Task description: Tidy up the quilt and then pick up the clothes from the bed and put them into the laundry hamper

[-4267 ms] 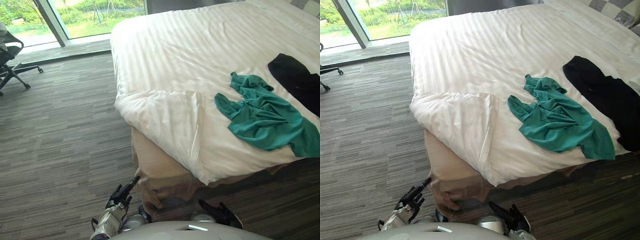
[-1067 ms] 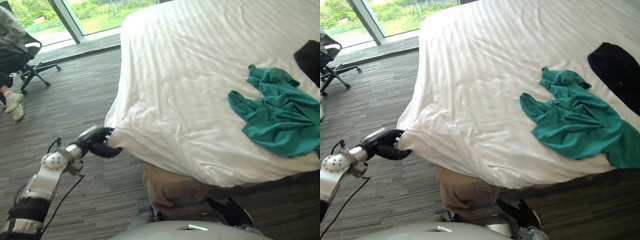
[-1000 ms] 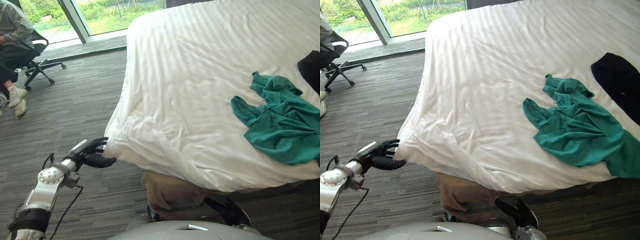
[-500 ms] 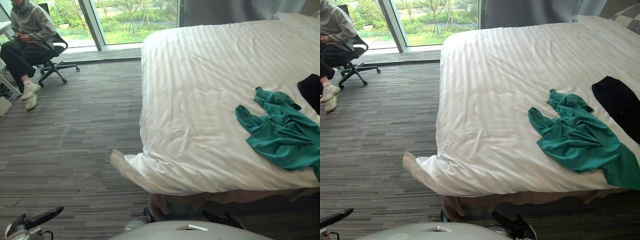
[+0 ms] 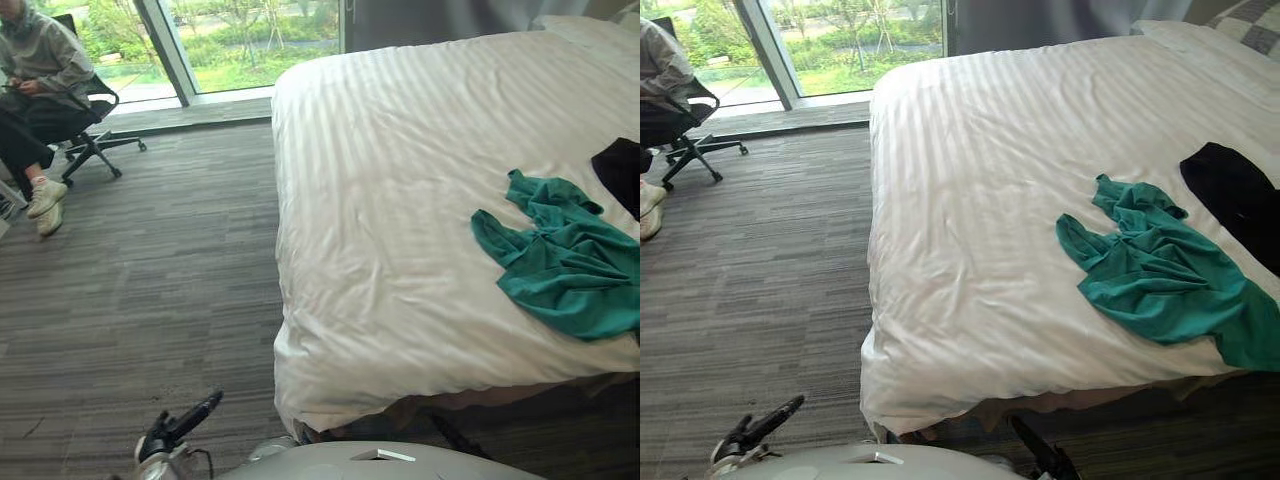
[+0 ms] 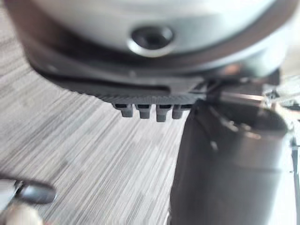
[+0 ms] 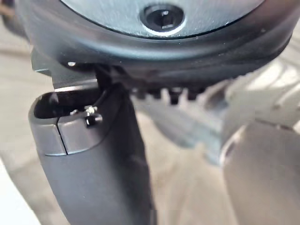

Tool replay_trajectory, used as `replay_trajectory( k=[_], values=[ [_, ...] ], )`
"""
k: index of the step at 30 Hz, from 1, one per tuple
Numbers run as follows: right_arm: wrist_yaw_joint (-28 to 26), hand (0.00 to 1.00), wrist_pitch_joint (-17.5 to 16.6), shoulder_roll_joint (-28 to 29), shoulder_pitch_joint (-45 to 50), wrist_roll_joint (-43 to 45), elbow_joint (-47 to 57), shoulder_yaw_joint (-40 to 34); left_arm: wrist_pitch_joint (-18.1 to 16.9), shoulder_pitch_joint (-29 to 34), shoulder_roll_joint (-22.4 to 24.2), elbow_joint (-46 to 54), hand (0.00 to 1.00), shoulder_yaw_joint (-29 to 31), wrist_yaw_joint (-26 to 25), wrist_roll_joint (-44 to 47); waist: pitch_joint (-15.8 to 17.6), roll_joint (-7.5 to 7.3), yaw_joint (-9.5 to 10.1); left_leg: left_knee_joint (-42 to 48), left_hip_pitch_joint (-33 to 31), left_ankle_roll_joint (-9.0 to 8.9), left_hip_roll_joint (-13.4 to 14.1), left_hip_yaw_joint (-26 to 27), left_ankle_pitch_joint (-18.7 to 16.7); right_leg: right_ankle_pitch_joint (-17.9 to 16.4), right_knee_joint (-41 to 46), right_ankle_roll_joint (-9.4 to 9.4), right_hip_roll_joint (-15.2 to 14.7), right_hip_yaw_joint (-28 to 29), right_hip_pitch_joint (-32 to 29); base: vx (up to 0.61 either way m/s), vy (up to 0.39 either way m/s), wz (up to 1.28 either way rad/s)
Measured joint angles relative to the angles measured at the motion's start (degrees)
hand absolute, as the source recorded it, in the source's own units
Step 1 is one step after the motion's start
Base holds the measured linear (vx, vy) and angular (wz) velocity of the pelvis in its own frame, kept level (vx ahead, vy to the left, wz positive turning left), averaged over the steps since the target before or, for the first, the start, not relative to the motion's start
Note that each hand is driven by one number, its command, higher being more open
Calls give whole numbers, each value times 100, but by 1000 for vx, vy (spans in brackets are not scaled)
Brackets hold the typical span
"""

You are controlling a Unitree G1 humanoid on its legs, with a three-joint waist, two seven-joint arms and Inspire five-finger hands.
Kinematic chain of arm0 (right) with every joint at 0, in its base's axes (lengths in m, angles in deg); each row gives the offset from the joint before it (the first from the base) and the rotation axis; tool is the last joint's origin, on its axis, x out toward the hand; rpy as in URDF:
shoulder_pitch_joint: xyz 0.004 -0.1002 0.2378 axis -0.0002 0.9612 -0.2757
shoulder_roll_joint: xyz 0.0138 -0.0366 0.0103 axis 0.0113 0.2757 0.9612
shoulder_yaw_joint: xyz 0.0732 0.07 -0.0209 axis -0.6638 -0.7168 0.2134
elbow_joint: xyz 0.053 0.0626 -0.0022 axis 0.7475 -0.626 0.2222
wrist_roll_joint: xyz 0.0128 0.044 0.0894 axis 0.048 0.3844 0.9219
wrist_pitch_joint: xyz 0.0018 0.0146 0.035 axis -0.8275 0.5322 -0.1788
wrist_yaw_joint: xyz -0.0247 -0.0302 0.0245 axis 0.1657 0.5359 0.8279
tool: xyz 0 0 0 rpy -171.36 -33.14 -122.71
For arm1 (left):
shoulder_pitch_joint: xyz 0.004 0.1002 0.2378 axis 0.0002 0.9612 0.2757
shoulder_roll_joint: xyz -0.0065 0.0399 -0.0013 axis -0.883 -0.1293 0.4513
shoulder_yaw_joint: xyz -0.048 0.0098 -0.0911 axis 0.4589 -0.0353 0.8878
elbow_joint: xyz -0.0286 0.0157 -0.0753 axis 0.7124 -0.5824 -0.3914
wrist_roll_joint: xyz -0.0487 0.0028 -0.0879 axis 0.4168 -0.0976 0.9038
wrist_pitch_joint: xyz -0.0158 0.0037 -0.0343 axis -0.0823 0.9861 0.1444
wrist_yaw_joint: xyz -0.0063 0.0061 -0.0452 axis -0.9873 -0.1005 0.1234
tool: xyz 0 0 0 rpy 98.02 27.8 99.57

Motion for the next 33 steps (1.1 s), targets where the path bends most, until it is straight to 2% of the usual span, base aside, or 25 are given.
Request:
replay_trajectory(
  k=[1, 2, 3, 5, 10, 11, 14, 18, 20, 24, 26, 28, 33],
  values=[
    [75, 100, -22, 25, -5, 4, 4, -161, 1, -23, 115, -10, 100, -77, -3, 14, 7, 6, -17, 0, 69, -10, 1, 66, -14, 0, -9, 0, 3, 38, 46, 106, -29, -50],
    [195, 100, -94, 68, 5, 3, 5, -414, 1, -60, 267, -11, 100, -153, -5, 183, 33, -58, -24, 0, 160, -53, 43, 190, -77, 1, -13, 0, 29, 146, 77, 80, -39, -47],
    [246, 100, -126, 93, 8, -1, 11, -518, 1, -78, 304, -11, 100, -181, -5, 199, 17, -41, -24, 0, 196, -69, 75, 245, -92, 1, -9, -1, 43, 171, 92, 88, -63, -45],
    [456, 100, -206, 169, 47, 1, 62, -746, -2, -137, 319, -12, 100, -257, -18, 206, 41, -120, -42, 0, 271, -108, 112, 341, -131, 4, 3, -1, 98, 195, 122, 53, -64, -25],
    [851, 100, -380, 195, 68, 227, 358, -1154, -8, -146, 319, -43, 100, -263, -164, 207, 81, -134, -71, -1, 395, -203, 302, 474, -203, 13, 224, 5, 196, 162, 65, 28, -64, -15],
    [948, 0, -399, 189, 63, 286, 554, -1344, -8, -139, 320, -57, 100, -263, -170, 208, 86, -131, -84, -1, 403, -203, 316, 485, -215, 14, 290, 5, 202, 148, 35, 15, -42, -4],
    [1123, 0, -560, 116, 52, 373, 1245, -1826, -7, -95, 312, -65, 100, -259, -192, 210, 86, -127, -121, -1, 421, -183, 333, 494, -251, 20, 488, 11, 202, 140, -56, 0, 0, 0],
    [1155, 0, -767, -157, 67, 336, 2547, -1959, -6, -13, 249, -52, 100, -256, -256, 248, 76, -114, -158, -1, 418, -172, 317, 494, -320, 32, 642, 26, 167, 107, -153, -31, 20, -4],
    [964, 0, -1039, -450, 50, 306, 3391, -1965, -6, 64, 203, -21, 100, -258, -265, 248, 75, -144, -172, -1, 377, -136, 290, 456, -350, 31, 692, 27, 136, 61, -208, -55, 16, 2],
    [647, 0, -1436, -1041, -302, 100, 4350, -1923, -9, 198, 140, 5, 100, -292, -236, 241, 77, -207, -215, -1, 207, -70, 225, 316, -280, 31, 669, 27, 86, -44, -301, -39, 3, 15],
    [509, 0, -1475, -1312, -566, 85, 4756, -1755, -8, 242, 105, 4, 100, -351, -225, 204, 75, -236, -223, -1, 146, -87, 193, 218, -222, 30, 642, 27, 69, -75, -300, -31, 2, 25],
    [245, 0, -1478, -1583, -937, 85, 5177, -1334, -15, 252, 33, 5, 100, -463, -223, 121, 61, -270, -217, -1, 36, -11, 159, 106, -124, 30, 551, 26, 73, -188, -299, -44, -19, 25],
    [-826, 0, -1423, -2143, -1875, 112, 5710, 183, -152, 246, -27, 9, 100, -799, -322, -323, 9, -351, -126, 1, -197, 25, 160, -181, 85, 56, 465, -12, 82, -330, -356, -50, -19, 29]
  ],
)
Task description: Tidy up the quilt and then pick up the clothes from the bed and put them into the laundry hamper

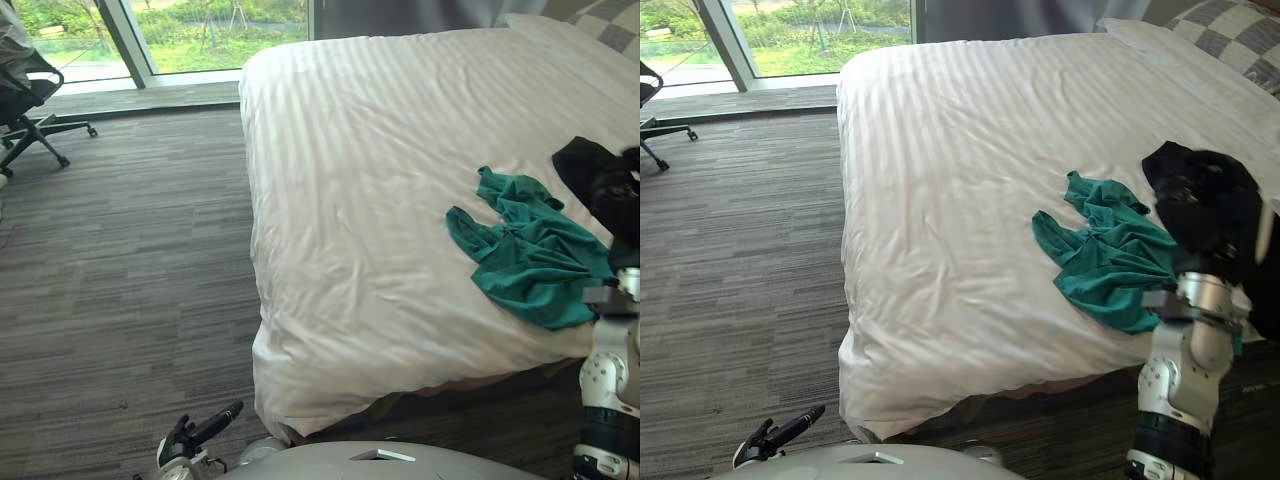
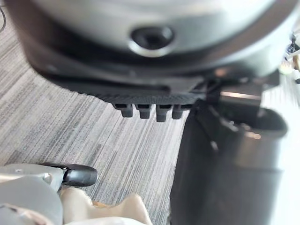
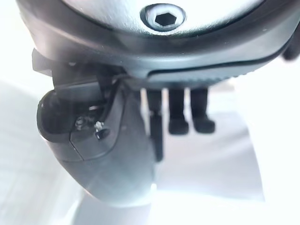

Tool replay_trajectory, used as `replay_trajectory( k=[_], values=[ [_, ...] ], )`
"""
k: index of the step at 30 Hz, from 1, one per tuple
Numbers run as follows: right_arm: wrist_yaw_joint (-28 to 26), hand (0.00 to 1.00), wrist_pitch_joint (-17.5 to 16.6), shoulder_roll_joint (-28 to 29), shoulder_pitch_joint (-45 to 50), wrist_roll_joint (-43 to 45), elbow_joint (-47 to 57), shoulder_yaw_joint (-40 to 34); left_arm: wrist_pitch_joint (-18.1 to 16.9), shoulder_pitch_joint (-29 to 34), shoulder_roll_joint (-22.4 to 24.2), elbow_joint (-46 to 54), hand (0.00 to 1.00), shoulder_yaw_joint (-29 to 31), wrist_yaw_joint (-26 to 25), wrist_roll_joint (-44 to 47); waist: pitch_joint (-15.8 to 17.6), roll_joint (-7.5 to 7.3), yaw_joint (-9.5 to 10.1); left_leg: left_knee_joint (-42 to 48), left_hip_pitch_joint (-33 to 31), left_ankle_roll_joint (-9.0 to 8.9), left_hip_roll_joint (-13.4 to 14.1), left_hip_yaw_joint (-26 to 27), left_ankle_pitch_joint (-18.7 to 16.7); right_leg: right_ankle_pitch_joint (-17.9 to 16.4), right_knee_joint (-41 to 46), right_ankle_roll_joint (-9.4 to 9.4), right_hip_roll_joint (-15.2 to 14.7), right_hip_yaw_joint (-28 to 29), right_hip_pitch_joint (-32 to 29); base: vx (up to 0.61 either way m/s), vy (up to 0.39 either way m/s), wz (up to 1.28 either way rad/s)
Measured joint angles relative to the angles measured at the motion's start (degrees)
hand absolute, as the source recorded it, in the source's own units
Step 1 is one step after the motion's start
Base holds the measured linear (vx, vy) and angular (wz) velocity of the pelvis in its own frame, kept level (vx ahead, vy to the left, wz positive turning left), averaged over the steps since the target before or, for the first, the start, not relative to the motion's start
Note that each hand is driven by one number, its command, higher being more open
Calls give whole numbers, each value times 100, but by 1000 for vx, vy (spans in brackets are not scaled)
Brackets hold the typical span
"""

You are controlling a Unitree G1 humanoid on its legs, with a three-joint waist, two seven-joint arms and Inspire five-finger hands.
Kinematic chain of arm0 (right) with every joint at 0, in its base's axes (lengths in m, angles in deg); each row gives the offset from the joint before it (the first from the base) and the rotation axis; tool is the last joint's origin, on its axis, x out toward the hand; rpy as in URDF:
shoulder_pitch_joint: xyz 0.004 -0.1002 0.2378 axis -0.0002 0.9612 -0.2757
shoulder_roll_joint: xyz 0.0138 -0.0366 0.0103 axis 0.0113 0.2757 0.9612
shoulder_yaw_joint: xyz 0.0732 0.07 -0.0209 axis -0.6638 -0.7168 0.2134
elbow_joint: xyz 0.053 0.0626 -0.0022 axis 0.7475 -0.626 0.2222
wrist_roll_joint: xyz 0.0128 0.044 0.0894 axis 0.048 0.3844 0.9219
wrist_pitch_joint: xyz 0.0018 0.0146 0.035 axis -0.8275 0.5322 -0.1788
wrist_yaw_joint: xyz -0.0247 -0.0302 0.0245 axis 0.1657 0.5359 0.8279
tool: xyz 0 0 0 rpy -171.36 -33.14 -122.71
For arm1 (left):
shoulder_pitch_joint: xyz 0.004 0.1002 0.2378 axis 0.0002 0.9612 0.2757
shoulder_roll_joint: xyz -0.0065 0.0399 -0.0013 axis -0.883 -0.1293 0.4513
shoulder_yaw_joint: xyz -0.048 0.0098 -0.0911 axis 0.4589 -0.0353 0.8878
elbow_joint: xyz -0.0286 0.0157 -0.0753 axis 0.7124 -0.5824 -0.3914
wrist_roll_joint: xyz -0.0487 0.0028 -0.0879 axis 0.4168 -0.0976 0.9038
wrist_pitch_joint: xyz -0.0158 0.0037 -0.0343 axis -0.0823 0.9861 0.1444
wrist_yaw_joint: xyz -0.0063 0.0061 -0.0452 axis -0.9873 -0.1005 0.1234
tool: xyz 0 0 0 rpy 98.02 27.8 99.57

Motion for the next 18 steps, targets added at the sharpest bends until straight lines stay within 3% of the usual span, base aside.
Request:
replay_trajectory(
  k=[2, 7, 13, 17, 18],
  values=[
    [-667, 0, 175, -299, -543, 176, 72, 848, -89, -9, 14, 0, 100, -306, -54, -75, -18, 1, 135, 0, -91, 20, 8, -156, 84, 19, -4, -22, 25, -47, -4, -63, -15, 32],
    [-1545, 0, 831, -311, -1539, 607, 62, 2286, -252, -94, 42, 163, 100, -621, -71, -231, -30, 24, 423, 1, -261, 72, 14, -547, 265, 158, -113, -70, 92, -298, 79, -95, 7, 40],
    [-1950, 0, 1640, 552, -2158, 956, -161, 3647, -378, -109, 5, 454, 100, -779, -105, -179, 2, 68, 743, 4, -581, 95, -40, -983, 449, 165, -208, -72, 123, -524, 55, -125, 25, 39],
    [-1875, 0, 1881, 1038, -2640, 873, -503, 4192, -469, -396, -33, 762, 100, -883, -132, -122, 551, 162, 876, 7, -1188, 31, 27, -1204, 530, 10, 69, -160, 215, -726, -571, -209, 3, 38],
    [-1797, 0, 1903, 1163, -2849, 873, -683, 4216, -518, -649, -103, 907, 100, -935, -198, -79, 868, 45, 903, 195, -1508, 60, 6, -1193, 477, -8, 147, -181, 131, -806, -894, -262, 29, 43]
  ],
)
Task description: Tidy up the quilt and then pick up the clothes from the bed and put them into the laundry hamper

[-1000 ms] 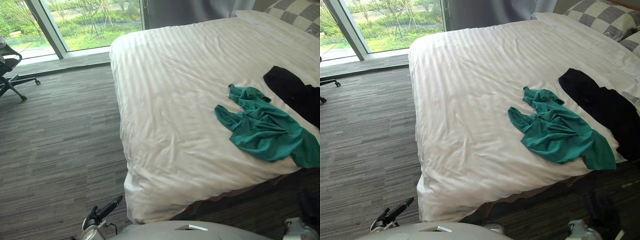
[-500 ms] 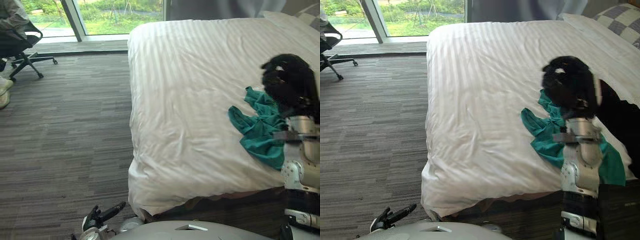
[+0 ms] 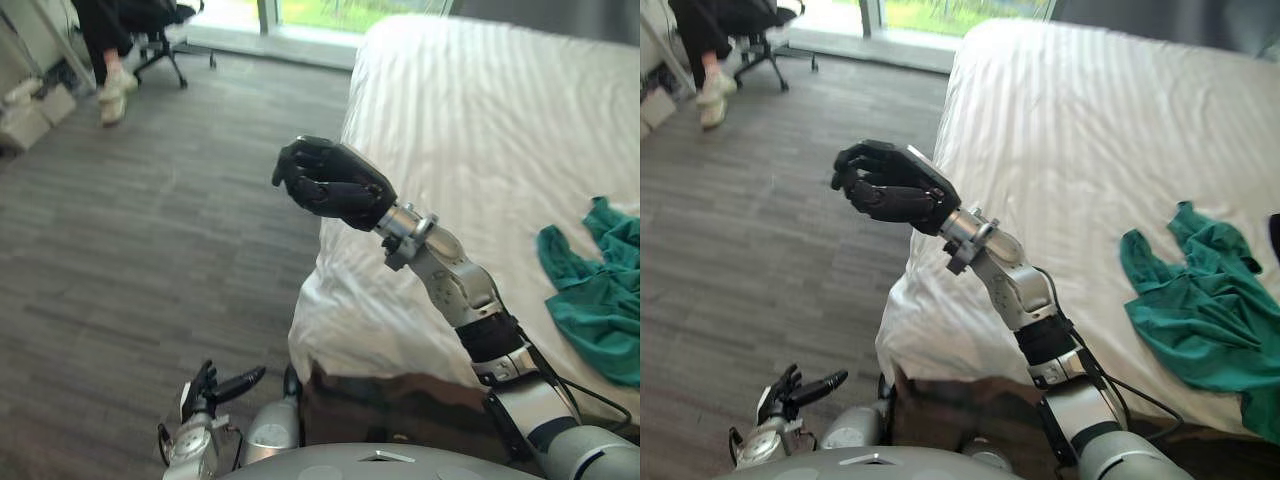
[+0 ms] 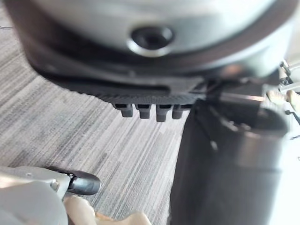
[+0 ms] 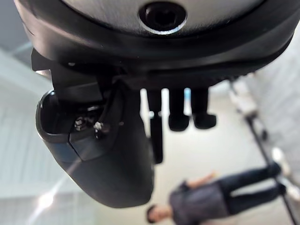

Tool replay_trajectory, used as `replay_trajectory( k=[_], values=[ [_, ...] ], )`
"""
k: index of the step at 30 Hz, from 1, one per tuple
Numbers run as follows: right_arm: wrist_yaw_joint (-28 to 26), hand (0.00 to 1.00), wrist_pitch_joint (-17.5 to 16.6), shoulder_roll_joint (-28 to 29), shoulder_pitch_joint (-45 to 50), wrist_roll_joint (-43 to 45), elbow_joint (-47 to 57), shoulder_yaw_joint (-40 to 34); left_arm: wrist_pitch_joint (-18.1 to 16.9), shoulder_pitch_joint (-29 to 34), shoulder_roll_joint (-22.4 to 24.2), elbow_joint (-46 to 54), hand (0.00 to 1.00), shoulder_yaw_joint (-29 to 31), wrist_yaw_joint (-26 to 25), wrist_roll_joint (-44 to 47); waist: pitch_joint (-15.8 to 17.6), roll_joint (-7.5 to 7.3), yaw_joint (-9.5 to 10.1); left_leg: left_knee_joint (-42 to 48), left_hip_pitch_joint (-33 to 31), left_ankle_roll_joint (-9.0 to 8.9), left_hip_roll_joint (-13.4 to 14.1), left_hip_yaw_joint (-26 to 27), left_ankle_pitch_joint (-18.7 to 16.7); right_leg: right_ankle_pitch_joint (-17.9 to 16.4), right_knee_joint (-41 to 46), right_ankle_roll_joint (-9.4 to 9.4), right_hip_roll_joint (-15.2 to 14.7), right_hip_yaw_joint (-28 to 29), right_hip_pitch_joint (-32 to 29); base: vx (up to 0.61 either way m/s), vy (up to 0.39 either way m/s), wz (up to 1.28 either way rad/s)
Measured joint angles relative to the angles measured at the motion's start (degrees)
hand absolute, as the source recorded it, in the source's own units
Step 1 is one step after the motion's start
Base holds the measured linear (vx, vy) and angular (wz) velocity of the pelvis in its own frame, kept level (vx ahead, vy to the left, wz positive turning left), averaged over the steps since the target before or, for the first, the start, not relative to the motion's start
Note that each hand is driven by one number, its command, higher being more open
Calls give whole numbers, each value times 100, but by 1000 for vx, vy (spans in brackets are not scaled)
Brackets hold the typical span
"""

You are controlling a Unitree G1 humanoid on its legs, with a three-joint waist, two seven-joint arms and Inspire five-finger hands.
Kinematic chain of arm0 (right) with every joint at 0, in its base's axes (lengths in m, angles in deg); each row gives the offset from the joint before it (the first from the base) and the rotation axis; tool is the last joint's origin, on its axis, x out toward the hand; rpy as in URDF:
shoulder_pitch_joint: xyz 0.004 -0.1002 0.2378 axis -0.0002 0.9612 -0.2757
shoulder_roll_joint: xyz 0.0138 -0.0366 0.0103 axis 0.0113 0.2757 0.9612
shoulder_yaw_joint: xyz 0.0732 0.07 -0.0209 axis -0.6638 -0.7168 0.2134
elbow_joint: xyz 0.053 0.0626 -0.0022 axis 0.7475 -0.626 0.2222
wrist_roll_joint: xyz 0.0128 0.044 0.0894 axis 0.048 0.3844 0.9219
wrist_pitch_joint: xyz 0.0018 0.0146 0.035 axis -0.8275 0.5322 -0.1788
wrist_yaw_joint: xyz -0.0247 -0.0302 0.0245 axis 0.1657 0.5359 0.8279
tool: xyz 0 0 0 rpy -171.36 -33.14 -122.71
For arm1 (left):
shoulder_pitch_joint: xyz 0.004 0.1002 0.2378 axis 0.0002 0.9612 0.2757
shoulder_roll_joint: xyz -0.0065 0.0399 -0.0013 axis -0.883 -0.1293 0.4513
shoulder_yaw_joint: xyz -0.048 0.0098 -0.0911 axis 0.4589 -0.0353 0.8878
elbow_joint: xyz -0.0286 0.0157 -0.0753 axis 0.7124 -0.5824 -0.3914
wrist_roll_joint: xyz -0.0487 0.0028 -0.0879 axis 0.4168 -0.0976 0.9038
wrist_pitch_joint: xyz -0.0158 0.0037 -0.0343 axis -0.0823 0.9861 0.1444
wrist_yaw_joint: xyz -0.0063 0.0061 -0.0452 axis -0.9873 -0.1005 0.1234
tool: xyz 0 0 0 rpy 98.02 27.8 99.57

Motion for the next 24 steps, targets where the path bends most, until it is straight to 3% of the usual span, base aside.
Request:
replay_trajectory(
  k=[1, 2, 5, 10, 12, 14, 18, 21, 24],
  values=[
    [81, 0, 37, 108, -155, -18, -176, -1, -44, -153, -59, 24, 100, -2, -48, 106, 236, -75, 21, 772, -367, 217, 8, 14, -90, -5, 70, -8, -43, -10, -196, -227, 16, 36],
    [244, 0, 58, 231, -277, -248, -331, 0, -73, -226, -85, 78, 100, -5, -138, 186, 463, 0, 46, 1333, -597, 168, 123, 11, -516, 1, 275, -6, 6, -28, -453, -111, 3, 20],
    [520, 0, 128, 247, -410, -445, -961, -126, -114, -538, -126, 240, 100, -159, -346, 353, 1156, 41, 110, 957, -701, 104, -35, 9, -229, 44, 663, 1, -129, 65, -860, -96, 72, 23],
    [724, 0, 298, 194, 78, -457, -1926, -154, -210, -601, -128, 333, 100, -634, -541, 405, 1307, 245, 130, 773, -1065, 219, -188, 146, -75, 81, 880, 62, -291, 258, -1462, 10, 54, -5],
    [777, 0, 159, 189, 373, -810, -2061, -159, -260, -607, -128, 334, 100, -739, -553, 470, 1319, 263, 85, 729, -1064, 228, -221, 215, -69, 78, 967, 62, -337, 324, -1548, 75, 22, -7],
    [710, 0, -205, 320, 462, -887, -2181, -160, -417, -640, -131, 342, 100, -841, -553, 577, 1319, 263, -27, 711, -1062, 229, -231, 253, -70, 72, 980, 54, -346, 356, -1579, 61, 2, -5],
    [530, 0, -650, 368, 475, -905, -2486, -206, -606, -691, -128, 336, 100, -933, -525, 578, 1322, 268, -43, 713, -1058, 232, -237, 269, -74, 57, 956, 38, -345, 389, -1611, 17, -1, -2],
    [114, 0, -792, 554, 494, -1073, -2710, -536, -661, -674, -136, 274, 100, -928, -525, 578, 1327, 255, -137, 712, -1018, 234, -266, 255, -77, 74, 879, 60, -351, 399, -1553, 15, 10, 3],
    [-763, 0, -795, 556, 945, -1334, -2791, -743, -667, -584, -177, 198, 100, -894, -462, 577, 1350, 200, -314, 698, -836, 293, -320, 252, -128, 128, 682, 136, -344, 480, -1294, 52, 32, 0]
  ],
)
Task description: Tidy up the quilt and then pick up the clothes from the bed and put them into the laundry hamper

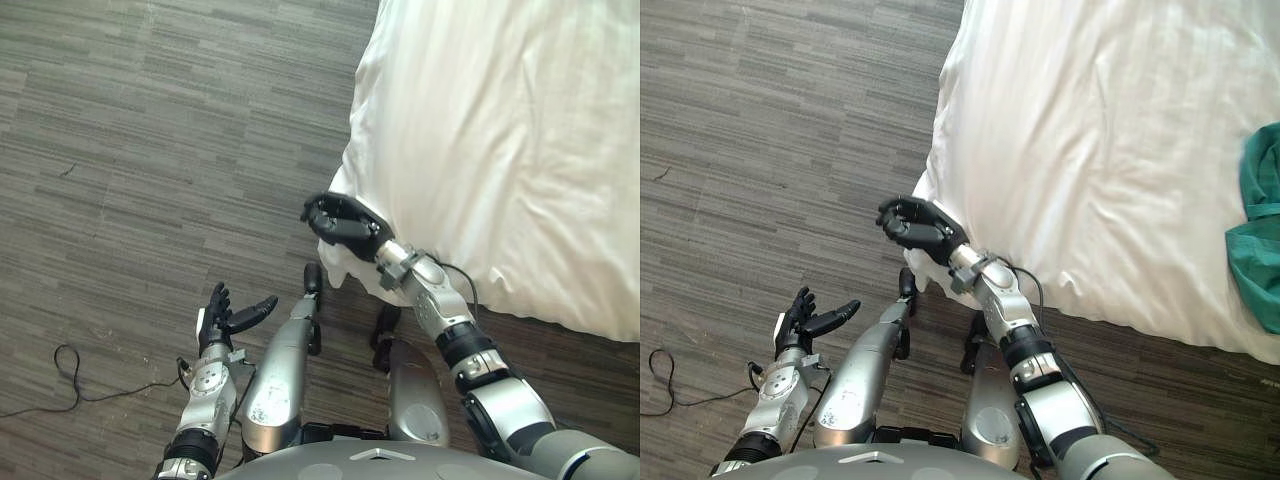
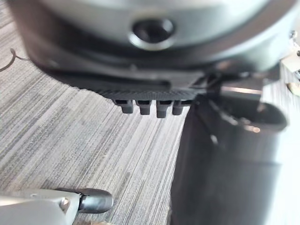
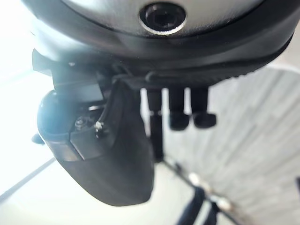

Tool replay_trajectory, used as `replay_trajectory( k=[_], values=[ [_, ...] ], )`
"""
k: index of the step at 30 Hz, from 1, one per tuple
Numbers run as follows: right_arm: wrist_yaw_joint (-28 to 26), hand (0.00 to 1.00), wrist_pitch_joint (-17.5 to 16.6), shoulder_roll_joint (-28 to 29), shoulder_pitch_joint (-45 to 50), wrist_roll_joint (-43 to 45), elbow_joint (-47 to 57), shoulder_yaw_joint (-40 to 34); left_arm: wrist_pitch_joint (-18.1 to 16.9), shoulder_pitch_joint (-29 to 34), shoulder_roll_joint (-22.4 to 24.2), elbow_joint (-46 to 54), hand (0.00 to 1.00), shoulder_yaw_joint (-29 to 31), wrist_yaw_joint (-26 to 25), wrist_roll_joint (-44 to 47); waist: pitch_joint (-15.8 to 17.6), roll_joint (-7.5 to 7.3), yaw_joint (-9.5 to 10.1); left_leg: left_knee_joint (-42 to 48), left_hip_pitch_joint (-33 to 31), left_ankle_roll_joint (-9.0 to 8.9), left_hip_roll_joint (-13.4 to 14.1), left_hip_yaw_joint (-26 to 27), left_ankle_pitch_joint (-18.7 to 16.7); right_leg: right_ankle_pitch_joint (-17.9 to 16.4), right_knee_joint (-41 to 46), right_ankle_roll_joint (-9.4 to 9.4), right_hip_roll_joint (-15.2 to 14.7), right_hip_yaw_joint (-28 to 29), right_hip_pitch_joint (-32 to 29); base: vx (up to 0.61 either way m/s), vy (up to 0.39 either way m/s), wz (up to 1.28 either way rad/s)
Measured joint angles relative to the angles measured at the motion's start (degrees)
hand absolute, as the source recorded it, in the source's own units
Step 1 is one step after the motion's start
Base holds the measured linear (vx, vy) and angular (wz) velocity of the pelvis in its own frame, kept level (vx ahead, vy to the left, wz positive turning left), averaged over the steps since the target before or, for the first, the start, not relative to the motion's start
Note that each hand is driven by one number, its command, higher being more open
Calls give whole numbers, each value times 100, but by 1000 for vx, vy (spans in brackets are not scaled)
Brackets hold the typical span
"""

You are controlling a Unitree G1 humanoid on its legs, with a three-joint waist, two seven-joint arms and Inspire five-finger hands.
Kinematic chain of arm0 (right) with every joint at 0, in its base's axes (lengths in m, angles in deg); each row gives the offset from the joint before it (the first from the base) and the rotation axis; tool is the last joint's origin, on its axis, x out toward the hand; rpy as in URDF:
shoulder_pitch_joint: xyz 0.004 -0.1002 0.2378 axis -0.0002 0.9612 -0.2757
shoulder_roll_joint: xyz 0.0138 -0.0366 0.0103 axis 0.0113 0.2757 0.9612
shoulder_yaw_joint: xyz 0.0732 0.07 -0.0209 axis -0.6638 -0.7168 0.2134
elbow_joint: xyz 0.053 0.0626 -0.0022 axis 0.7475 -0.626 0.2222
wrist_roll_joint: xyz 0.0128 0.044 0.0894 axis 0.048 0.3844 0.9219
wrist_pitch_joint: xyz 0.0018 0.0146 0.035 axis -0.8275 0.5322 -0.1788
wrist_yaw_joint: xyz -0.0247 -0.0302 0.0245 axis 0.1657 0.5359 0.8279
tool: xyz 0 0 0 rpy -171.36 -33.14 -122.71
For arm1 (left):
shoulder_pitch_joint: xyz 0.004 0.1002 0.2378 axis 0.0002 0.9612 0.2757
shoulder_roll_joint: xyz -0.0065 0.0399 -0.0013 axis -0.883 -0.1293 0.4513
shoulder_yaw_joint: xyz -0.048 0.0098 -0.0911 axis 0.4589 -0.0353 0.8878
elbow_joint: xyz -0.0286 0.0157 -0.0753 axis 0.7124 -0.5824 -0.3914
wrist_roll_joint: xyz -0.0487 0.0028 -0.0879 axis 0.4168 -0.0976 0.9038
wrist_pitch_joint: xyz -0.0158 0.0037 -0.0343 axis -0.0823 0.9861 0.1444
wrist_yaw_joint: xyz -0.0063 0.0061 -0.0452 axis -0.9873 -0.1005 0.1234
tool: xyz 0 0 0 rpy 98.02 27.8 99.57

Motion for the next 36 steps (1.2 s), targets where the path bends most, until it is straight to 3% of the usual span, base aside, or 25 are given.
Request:
replay_trajectory(
  k=[4, 7, 10, 14, 15, 17, 21, 26, 29, 33, 36],
  values=[
    [-777, 0, -19, -76, 1173, -84, -410, -230, 1, 154, -79, 11, 100, 114, 191, -39, 18, -86, -127, -124, 362, 46, -75, 30, -58, 33, -246, 54, -7, 54, 437, 100, 22, -5],
    [-791, 0, 26, -308, 2121, -217, -421, -407, 11, 322, -92, 16, 100, 214, 202, -75, -13, -203, -144, -322, 640, 47, -91, 177, -59, 75, -366, 125, -9, 188, 611, 99, -2, -23],
    [-814, 0, 98, -586, 2823, -131, 1049, -335, 142, 606, -102, -13, 100, 225, 181, -445, -120, -356, -272, -565, 1053, 26, -65, 351, -43, 146, -529, 243, 23, 317, 868, 93, -32, -38],
    [-968, 0, 117, -511, 3186, 772, 2738, -101, 266, 887, -139, -294, 100, 213, 189, -824, -935, -508, -324, -849, 1428, -13, -27, 439, 10, 144, -758, 237, 108, 379, 1137, 131, -56, -17],
    [-988, 0, 119, -508, 3176, 881, 2916, -71, 275, 912, -140, -307, 100, 211, 190, -886, -1008, -516, -321, -850, 1492, -27, -27, 438, -7, 142, -795, 234, 110, 377, 1206, 125, -34, -2],
    [-1006, 0, 142, -441, 3031, 1291, 3489, 133, 371, 969, -133, -373, 100, 140, 199, -979, -1309, -472, -302, -860, 1682, -49, -37, 439, -79, 136, -945, 226, 114, 356, 1470, 100, -15, 1],
    [-654, 0, 148, -171, 2577, 1706, 3682, 206, 511, 986, -120, -531, 100, 95, 218, -1186, -1526, -337, -290, -876, 1849, -72, -45, 438, -116, 134, -1022, 222, 113, 345, 1672, 39, -3, 0],
    [570, 0, 144, -59, 1880, 1860, 3606, 135, 636, 1114, -113, -739, 100, 25, 282, -1271, -1568, -156, -289, -874, 1951, -81, -36, 505, -163, 135, -1018, 223, 118, 439, 1718, -18, 16, -9],
    [1365, 0, 139, -77, 1453, 1858, 3265, -109, 612, 1120, -111, -734, 100, -166, 321, -1403, -1498, -17, -287, -857, 1817, -69, -27, 578, -140, 133, -930, 191, 112, 526, 1503, -42, 32, -9],
    [1862, 0, 139, -152, 1352, 1854, 3036, -611, 590, 891, -105, -717, 100, -288, 340, -1391, -1291, 209, -317, -849, 1446, 2, -31, 652, -40, 178, -699, 197, 100, 671, 991, -44, 37, -10],
    [2207, 0, 135, -336, 1337, 1854, 2711, -1152, 501, 660, -109, -583, 100, -342, 308, -1344, -897, 313, -391, -582, 1119, 24, -17, 761, -108, 189, -443, 215, 64, 824, 621, -41, 13, -17]
  ],
)
